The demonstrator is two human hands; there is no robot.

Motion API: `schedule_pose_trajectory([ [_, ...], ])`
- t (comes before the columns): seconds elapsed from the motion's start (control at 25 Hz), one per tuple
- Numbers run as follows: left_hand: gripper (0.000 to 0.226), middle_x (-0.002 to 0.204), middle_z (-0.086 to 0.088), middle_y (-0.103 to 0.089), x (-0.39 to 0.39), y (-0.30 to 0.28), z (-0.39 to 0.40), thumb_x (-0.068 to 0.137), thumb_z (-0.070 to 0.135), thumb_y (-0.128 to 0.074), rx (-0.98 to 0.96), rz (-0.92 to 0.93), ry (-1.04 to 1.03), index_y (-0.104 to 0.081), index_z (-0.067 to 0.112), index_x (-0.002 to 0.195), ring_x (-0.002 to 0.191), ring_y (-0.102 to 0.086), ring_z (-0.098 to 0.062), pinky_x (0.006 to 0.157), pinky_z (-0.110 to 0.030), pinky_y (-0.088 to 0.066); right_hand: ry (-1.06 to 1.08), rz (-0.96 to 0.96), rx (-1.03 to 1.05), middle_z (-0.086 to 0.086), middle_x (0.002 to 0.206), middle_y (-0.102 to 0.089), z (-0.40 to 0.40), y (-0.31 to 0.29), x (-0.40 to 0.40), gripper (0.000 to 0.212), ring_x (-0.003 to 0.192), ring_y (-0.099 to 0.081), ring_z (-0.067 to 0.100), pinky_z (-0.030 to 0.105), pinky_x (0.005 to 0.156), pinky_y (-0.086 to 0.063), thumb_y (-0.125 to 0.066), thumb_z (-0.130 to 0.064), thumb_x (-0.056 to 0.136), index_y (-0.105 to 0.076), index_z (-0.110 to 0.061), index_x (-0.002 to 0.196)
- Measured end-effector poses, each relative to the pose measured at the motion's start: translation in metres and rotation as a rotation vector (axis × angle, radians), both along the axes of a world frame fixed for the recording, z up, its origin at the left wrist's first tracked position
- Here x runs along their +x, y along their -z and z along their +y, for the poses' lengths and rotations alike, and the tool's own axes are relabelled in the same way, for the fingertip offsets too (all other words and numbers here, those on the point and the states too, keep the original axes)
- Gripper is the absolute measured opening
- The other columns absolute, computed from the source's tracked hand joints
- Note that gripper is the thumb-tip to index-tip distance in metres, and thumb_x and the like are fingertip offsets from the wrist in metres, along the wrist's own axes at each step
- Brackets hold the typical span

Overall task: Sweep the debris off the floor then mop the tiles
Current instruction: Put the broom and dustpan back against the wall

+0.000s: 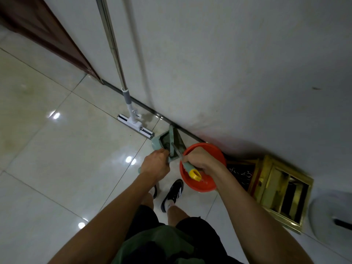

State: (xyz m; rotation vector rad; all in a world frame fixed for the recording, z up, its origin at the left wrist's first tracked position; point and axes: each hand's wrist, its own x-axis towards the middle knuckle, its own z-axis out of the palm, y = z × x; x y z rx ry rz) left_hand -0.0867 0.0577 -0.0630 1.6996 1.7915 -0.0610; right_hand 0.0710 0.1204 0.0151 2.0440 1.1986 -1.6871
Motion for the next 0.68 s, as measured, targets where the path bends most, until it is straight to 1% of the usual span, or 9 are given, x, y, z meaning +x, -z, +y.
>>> schedule_pose_trajectory([
  [0.04, 0.028, 0.112, -0.001, -0.065, 0.001, 0.000, 0.001, 0.088, 0.020, -0.062, -0.018, -0.013, -0.008, -0.063, 0.019, 0.116, 0.090, -0.062, -0.018, 0.071, -0.028, -0.053, 0.001, 0.006, 0.012, 0.010, 0.074, -0.068, 0.001, -0.003, -0.003, 0.018, 0.060, -0.062, 0.020, 0.025, 0.052, -0.049, -0.066, -0.019, 0.088, -0.068, -0.002, 0.094],
  [0.12, 0.026, 0.108, -0.001, -0.065, 0.004, 0.002, 0.003, 0.086, 0.021, -0.064, -0.034, -0.037, -0.020, -0.062, 0.019, 0.112, 0.088, -0.062, -0.018, 0.073, -0.033, -0.056, 0.026, 0.037, 0.020, 0.007, 0.064, -0.063, 0.003, -0.009, -0.007, 0.017, 0.054, -0.057, 0.019, 0.024, 0.048, -0.042, -0.067, -0.019, 0.088, -0.068, -0.002, 0.087],
  [0.24, 0.024, 0.103, 0.000, -0.065, 0.006, 0.002, 0.004, 0.084, 0.022, -0.067, -0.056, -0.064, -0.054, -0.061, 0.020, 0.107, 0.085, -0.063, -0.020, 0.069, -0.031, -0.054, 0.046, 0.097, 0.010, -0.001, 0.044, -0.054, 0.003, -0.018, -0.012, 0.025, 0.035, -0.048, 0.012, 0.018, 0.037, -0.034, -0.066, -0.018, 0.090, -0.061, -0.007, 0.069],
  [0.28, 0.023, 0.102, 0.000, -0.065, 0.007, 0.005, 0.004, 0.083, 0.023, -0.067, -0.058, -0.069, -0.060, -0.060, 0.021, 0.106, 0.084, -0.063, -0.020, 0.068, -0.031, -0.053, 0.046, 0.101, 0.010, 0.000, 0.047, -0.057, 0.003, -0.019, -0.014, 0.023, 0.036, -0.051, 0.010, 0.017, 0.038, -0.037, -0.067, -0.018, 0.090, -0.063, -0.006, 0.071],
  [0.36, 0.025, 0.101, 0.001, -0.065, 0.006, 0.011, 0.001, 0.082, 0.029, -0.067, -0.065, -0.065, -0.055, -0.057, 0.024, 0.105, 0.082, -0.063, -0.020, 0.067, -0.033, -0.055, 0.053, 0.108, 0.011, 0.006, 0.064, -0.064, 0.001, -0.019, -0.019, 0.018, 0.053, -0.061, 0.013, 0.019, 0.045, -0.046, -0.069, -0.019, 0.089, -0.069, -0.001, 0.086],
  [0.44, 0.034, 0.104, 0.002, -0.065, 0.004, 0.017, -0.003, 0.081, 0.037, -0.067, -0.073, -0.045, -0.039, -0.053, 0.029, 0.111, 0.082, -0.063, -0.019, 0.068, -0.035, -0.056, 0.033, 0.119, 0.015, 0.007, 0.071, -0.063, -0.002, -0.020, -0.021, 0.019, 0.059, -0.061, 0.014, 0.018, 0.044, -0.046, -0.069, -0.017, 0.089, -0.069, 0.001, 0.094],
  [0.52, 0.048, 0.109, 0.003, -0.064, 0.004, 0.022, -0.008, 0.081, 0.041, -0.067, -0.080, -0.018, -0.014, -0.046, 0.034, 0.123, 0.085, -0.064, -0.020, 0.068, -0.037, -0.057, -0.005, 0.143, 0.013, 0.005, 0.069, -0.061, -0.006, -0.022, -0.019, 0.015, 0.058, -0.059, 0.012, 0.016, 0.042, -0.044, -0.068, -0.016, 0.090, -0.066, -0.002, 0.084],
  [0.6, 0.058, 0.117, 0.004, -0.063, 0.006, 0.022, -0.014, 0.081, 0.042, -0.068, -0.071, -0.011, 0.006, -0.040, 0.037, 0.132, 0.088, -0.065, -0.020, 0.070, -0.037, -0.057, -0.075, 0.150, 0.019, 0.002, 0.065, -0.058, -0.010, -0.023, -0.018, 0.022, 0.056, -0.057, 0.011, 0.016, 0.043, -0.043, -0.068, -0.017, 0.089, -0.058, -0.011, 0.070],
  [0.68, 0.062, 0.124, 0.004, -0.062, 0.007, 0.021, -0.019, 0.082, 0.039, -0.069, -0.068, -0.025, 0.008, -0.038, 0.037, 0.136, 0.091, -0.065, -0.021, 0.071, -0.036, -0.056, -0.147, 0.129, 0.029, 0.000, 0.061, -0.055, -0.015, -0.023, -0.018, 0.027, 0.052, -0.054, 0.009, 0.015, 0.042, -0.040, -0.068, -0.018, 0.088, -0.053, -0.016, 0.065],
])
